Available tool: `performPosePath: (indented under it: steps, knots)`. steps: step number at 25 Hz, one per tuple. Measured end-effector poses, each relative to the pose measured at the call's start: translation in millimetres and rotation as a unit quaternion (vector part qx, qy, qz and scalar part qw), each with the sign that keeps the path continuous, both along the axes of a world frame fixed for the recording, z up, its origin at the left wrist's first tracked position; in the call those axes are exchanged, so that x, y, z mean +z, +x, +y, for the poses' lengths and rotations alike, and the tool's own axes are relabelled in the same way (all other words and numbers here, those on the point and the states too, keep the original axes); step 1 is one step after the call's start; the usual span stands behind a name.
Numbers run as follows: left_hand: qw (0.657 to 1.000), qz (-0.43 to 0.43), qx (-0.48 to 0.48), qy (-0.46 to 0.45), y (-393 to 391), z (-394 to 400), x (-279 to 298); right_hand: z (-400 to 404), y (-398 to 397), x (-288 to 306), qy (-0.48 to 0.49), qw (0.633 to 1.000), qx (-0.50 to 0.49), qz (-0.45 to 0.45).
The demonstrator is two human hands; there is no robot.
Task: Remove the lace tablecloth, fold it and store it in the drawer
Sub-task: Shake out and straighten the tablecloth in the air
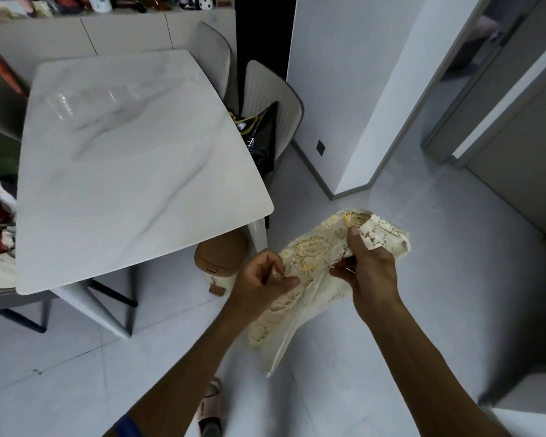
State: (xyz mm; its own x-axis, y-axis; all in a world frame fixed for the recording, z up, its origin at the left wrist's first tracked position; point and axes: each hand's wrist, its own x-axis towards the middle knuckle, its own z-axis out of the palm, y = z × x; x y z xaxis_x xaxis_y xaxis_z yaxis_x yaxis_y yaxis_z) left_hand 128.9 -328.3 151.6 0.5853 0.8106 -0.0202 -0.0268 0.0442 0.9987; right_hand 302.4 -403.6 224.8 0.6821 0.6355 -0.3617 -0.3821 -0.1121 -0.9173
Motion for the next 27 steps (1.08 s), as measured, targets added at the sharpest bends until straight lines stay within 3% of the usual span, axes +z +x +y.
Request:
performPosePath:
  steps: [4, 8, 10, 14, 17, 20, 23, 27]
  knots:
    - [0.976, 0.038, 0.003, 0.216, 2, 41, 24, -5, 8, -5, -0.085, 0.993, -0.016, -0.086]
    - [0.878, 0.243, 0.085, 0.403, -3, 82, 37, -15, 15, -4, -0.079, 0.996, -0.028, -0.042]
    - [0.883, 0.270, 0.029, 0.383, -1, 65, 30, -16, 16, 5, -0.035, 0.999, -0.013, 0.033]
    - [0.936, 0.271, -0.101, 0.201, 19, -8, 13, -6, 10, 22, 0.037, 0.995, 0.012, 0.090]
    - [0.938, 0.296, -0.013, 0.179, 40, -44, 2, -5, 5, 26, 0.046, 0.994, 0.017, 0.101]
    - [0.946, 0.301, 0.071, 0.095, 53, -49, 6, -11, 2, 23, 0.063, 0.990, 0.002, 0.126]
    - [0.936, 0.316, 0.094, 0.125, 51, -50, -3, -17, 0, 20, 0.082, 0.984, -0.021, 0.158]
    - [0.942, 0.304, 0.125, 0.070, 50, -52, -2, -23, -1, 17, 0.095, 0.979, -0.015, 0.182]
